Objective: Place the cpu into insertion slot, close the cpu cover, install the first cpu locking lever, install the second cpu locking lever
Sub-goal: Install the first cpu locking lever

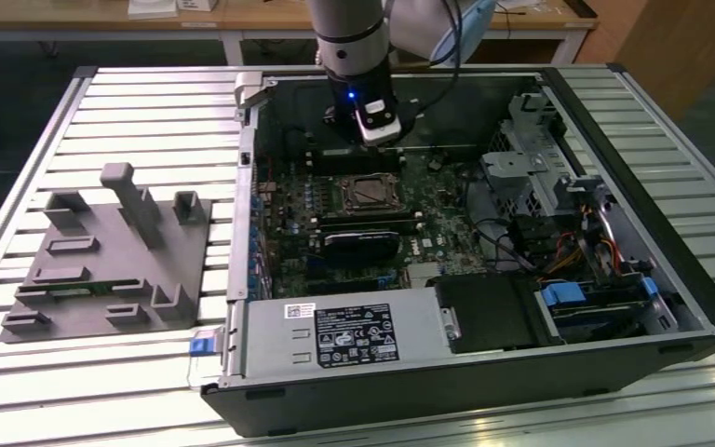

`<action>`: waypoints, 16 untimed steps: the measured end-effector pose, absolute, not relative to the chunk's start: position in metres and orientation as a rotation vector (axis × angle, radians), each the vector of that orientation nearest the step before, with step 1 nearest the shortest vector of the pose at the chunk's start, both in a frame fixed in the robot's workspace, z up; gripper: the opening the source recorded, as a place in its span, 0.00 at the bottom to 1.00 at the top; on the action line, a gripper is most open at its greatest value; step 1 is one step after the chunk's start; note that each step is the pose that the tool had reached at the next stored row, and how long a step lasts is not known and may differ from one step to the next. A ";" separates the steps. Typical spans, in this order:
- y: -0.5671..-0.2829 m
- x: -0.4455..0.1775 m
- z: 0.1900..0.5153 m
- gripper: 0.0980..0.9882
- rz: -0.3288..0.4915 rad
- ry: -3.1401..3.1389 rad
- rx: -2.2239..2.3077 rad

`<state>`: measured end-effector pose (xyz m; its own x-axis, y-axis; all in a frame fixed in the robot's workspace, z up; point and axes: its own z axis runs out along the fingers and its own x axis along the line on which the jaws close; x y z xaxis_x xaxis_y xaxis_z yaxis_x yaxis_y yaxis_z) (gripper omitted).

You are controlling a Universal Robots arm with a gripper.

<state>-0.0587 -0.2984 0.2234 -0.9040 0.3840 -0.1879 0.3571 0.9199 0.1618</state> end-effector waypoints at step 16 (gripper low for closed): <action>-0.303 -0.059 0.221 0.01 0.125 2.963 0.571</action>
